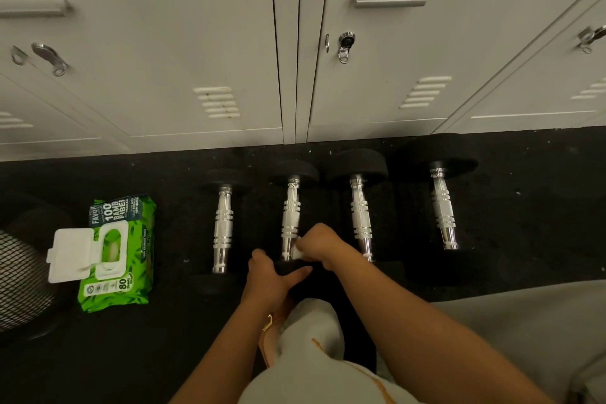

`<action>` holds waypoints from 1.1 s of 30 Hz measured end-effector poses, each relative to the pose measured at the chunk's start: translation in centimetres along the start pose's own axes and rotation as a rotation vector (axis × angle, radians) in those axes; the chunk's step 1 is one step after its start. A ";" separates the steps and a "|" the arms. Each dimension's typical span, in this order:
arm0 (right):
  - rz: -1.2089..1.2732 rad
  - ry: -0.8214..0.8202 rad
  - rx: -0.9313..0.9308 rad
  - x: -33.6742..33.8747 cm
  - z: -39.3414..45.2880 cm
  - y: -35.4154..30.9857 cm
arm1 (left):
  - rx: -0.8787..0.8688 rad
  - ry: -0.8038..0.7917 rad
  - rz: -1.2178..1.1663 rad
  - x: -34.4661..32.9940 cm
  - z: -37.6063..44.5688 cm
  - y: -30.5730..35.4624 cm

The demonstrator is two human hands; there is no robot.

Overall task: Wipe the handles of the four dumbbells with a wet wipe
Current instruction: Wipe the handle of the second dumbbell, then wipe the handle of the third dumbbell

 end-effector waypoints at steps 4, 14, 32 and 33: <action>-0.023 0.007 0.015 0.3 -0.5 0.0 | 0.017 -0.008 0.013 -0.1 -0.1 -0.1; -0.473 -0.291 0.255 2.0 -4.2 -6.5 | 0.046 -0.041 0.261 0.3 -1.5 1.6; -1.386 -0.318 0.700 7.1 -7.0 -1.4 | -0.091 -0.434 1.047 -2.2 -9.5 20.4; -1.456 -0.285 0.723 6.5 -6.5 -0.9 | -0.070 -0.432 1.017 -3.5 -9.2 19.2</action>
Point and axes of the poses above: each hand's wrist, its own z-axis towards the middle knuckle, its own x-axis out of the back of the hand, y = z × x, the point moved 10 cm from there along z, towards the middle knuckle
